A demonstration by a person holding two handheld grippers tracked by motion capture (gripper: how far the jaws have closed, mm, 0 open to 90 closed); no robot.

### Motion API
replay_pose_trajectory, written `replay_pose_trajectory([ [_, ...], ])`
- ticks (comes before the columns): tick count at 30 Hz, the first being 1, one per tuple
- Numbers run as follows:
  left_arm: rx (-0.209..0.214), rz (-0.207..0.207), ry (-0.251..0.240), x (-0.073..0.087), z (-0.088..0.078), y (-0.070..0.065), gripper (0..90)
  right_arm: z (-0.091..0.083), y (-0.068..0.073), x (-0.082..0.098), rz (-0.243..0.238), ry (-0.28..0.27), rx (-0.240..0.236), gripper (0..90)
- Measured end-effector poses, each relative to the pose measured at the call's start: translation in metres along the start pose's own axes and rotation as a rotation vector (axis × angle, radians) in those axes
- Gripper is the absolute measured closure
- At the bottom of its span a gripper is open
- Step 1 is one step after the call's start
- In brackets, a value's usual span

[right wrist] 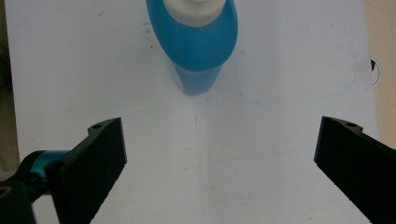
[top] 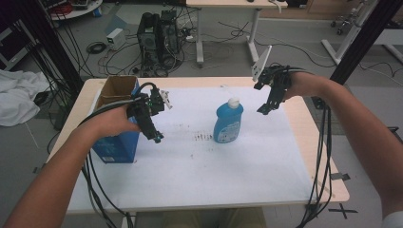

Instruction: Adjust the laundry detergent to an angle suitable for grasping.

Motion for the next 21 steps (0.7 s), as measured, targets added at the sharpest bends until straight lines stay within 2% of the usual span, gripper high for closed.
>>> replay_pose_trajectory([
  [5, -0.015, -0.019, -0.023, -0.003, 0.0, 0.002, 11.4, -0.001, 0.002, 0.001, 0.001, 0.007, -0.004, 1.2],
  [8, -0.018, -0.073, -0.077, -0.007, 0.002, 0.004, 11.4, -0.001, 0.002, 0.002, -0.001, 0.007, -0.005, 1.2],
  [13, -0.009, -0.08, -0.105, -0.014, 0.006, 0.007, 11.4, 0.0, 0.004, 0.005, -0.003, 0.015, -0.005, 1.2],
  [14, -0.003, -0.089, -0.129, -0.019, 0.01, 0.006, 11.4, 0.0, 0.003, 0.005, -0.012, 0.013, -0.006, 1.2],
  [15, -0.004, -0.103, -0.156, -0.022, 0.013, 0.005, 11.4, -0.001, 0.004, 0.006, -0.001, 0.016, -0.003, 1.2],
  [16, -0.008, -0.085, -0.158, -0.024, 0.015, 0.006, 11.4, -0.002, 0.004, 0.006, -0.001, 0.016, -0.003, 1.2],
  [18, -0.003, -0.087, -0.169, -0.026, 0.017, 0.005, 11.4, -0.003, 0.004, 0.005, 0.002, 0.01, 0.002, 1.2],
  [20, 0.005, -0.096, -0.225, -0.03, 0.024, 0.005, 11.4, -0.004, 0.005, 0.004, 0.003, 0.003, 0.005, 1.2],
  [21, 0.005, -0.096, -0.225, -0.03, 0.024, 0.005, 11.4, -0.004, 0.005, 0.004, 0.003, 0.003, 0.005, 1.2],
])
Point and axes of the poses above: each handheld gripper's, and its own axes: z roughly forward along the jaws, x roughly out of its underside, y roughly to its left, the point moved 7 cm from there along z, roughly forward along the jaws, and after that the axes turned 3 degrees about x, right-handed, at the moved point
